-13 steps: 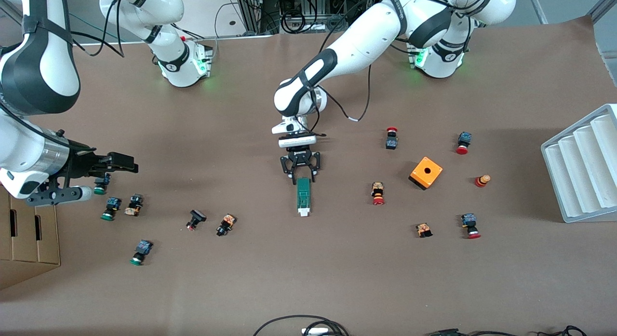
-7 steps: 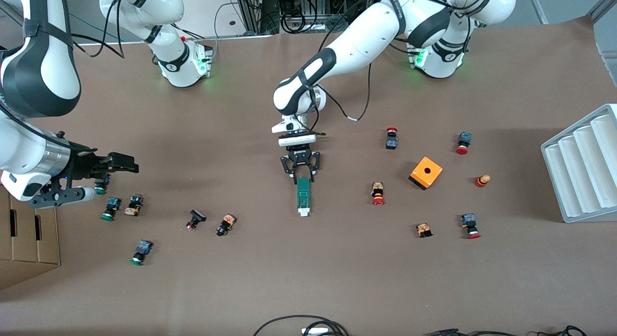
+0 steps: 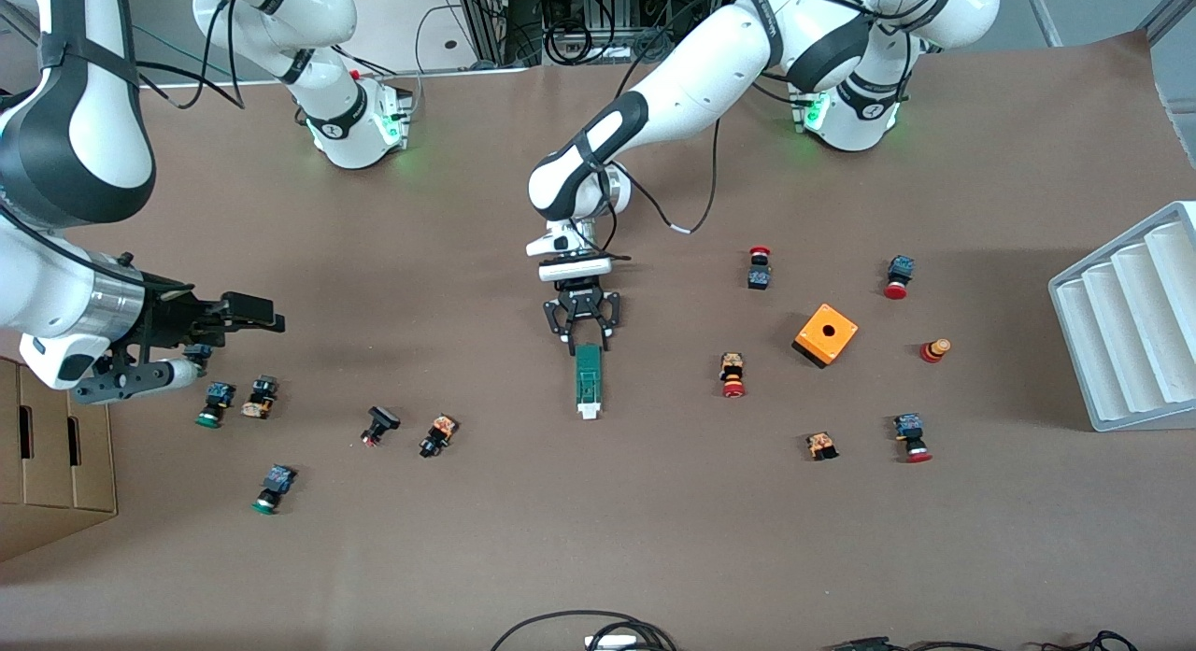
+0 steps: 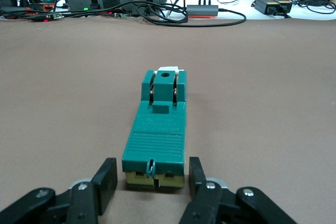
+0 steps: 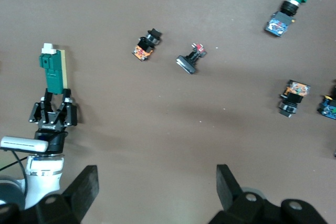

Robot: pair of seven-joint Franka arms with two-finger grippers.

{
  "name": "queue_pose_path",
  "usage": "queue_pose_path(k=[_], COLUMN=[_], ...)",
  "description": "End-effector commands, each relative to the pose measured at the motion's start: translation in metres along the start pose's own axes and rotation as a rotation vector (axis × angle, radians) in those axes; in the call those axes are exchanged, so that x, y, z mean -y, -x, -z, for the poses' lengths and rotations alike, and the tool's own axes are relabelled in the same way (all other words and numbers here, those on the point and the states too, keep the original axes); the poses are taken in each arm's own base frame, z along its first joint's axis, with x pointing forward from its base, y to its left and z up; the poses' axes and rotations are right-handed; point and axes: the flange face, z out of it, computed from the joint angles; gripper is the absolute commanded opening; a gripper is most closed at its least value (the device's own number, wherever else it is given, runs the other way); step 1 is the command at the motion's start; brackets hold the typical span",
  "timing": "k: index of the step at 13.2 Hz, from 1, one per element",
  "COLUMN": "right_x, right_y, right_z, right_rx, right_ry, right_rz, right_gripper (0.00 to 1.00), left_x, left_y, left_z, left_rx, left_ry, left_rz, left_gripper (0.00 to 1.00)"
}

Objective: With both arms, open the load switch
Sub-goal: 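Reach the right gripper toward the white switch handle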

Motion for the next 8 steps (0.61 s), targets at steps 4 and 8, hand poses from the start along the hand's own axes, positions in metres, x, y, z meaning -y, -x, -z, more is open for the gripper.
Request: queue_pose_path(k=[4, 8], right_x=[0.042, 0.074], right_y=[-0.024, -0.037], right_z=[-0.023, -0.058], right_rx=[-0.059, -0.036], right_ry=[-0.1, -0.082], right_rz=[0.064, 0.145], right_gripper=[1.0, 1.0], left_x=[-0.001, 0.0], left_y=[0.03, 0.032], left_z=[0.007, 0.006], left_rx=[0.0, -0.004], left_ry=[0.013, 0.01], left_rz=[0.021, 0.018], left_gripper=[0.63, 0.62])
